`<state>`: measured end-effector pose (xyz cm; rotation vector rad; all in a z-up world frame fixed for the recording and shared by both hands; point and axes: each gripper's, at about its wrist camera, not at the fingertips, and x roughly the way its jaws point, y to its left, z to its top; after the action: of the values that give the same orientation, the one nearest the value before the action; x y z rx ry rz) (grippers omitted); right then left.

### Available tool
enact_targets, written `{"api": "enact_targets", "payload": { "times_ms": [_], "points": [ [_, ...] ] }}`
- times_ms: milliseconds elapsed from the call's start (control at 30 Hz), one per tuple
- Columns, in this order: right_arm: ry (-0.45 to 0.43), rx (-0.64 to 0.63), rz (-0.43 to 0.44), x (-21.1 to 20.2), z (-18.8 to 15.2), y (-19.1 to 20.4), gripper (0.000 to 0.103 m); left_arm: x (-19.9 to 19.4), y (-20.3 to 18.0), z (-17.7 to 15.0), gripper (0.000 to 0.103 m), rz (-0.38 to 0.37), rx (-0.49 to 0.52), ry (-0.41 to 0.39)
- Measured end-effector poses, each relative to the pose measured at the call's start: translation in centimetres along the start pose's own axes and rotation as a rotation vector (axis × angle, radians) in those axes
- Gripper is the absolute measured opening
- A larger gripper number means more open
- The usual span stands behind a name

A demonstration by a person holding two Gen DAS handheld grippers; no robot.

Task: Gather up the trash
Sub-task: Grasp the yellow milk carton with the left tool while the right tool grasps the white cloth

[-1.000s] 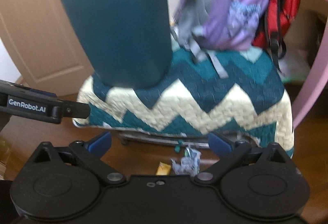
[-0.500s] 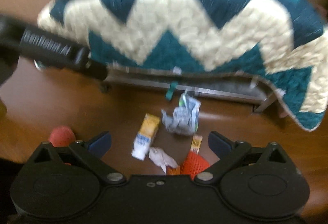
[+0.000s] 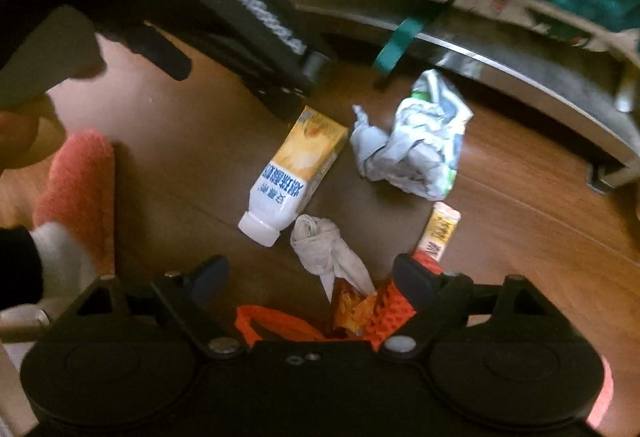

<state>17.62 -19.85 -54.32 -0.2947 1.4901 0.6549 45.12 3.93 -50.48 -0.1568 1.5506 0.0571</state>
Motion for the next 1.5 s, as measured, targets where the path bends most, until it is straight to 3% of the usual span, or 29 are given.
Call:
{"api": "enact_targets", "payload": {
  "times_ms": [267,500,567,633,767,833,900,1133,1500],
  "points": [
    [0.009,-0.149,-0.038,4.8,-0.7,1.0,0.078,5.8,0.2,0.1,0.091,-0.013,-0.003,0.058],
    [0.022,-0.195,-0.059,7.7,-0.6,1.4,0.075,8.8,-0.1,0.0,0.090,-0.023,-0.003,0.087],
    [0.030,-0.207,-0.060,8.4,-0.6,1.6,0.072,9.4,-0.1,-0.1,0.082,-0.027,0.000,0.096],
    [0.039,-0.216,-0.065,9.1,-0.5,1.6,0.065,9.9,-0.1,0.0,0.068,-0.030,-0.002,0.111],
    [0.051,-0.220,-0.073,9.7,-0.4,1.8,0.053,10.3,0.3,-0.1,0.065,-0.044,-0.018,0.118],
    [0.051,-0.224,-0.078,9.8,-0.2,1.8,0.045,10.6,0.4,0.0,0.051,-0.053,-0.021,0.126],
    [0.054,-0.226,-0.079,10.0,-0.2,2.0,0.038,10.7,0.5,0.0,0.044,-0.056,-0.026,0.132],
    [0.051,-0.178,-0.112,9.0,0.4,1.7,0.021,10.1,1.5,-0.7,0.043,-0.045,-0.075,0.105],
    [-0.077,0.064,-0.093,1.0,0.8,-0.1,0.016,3.1,2.7,-3.3,0.043,-0.012,-0.138,0.061]
  ]
}}
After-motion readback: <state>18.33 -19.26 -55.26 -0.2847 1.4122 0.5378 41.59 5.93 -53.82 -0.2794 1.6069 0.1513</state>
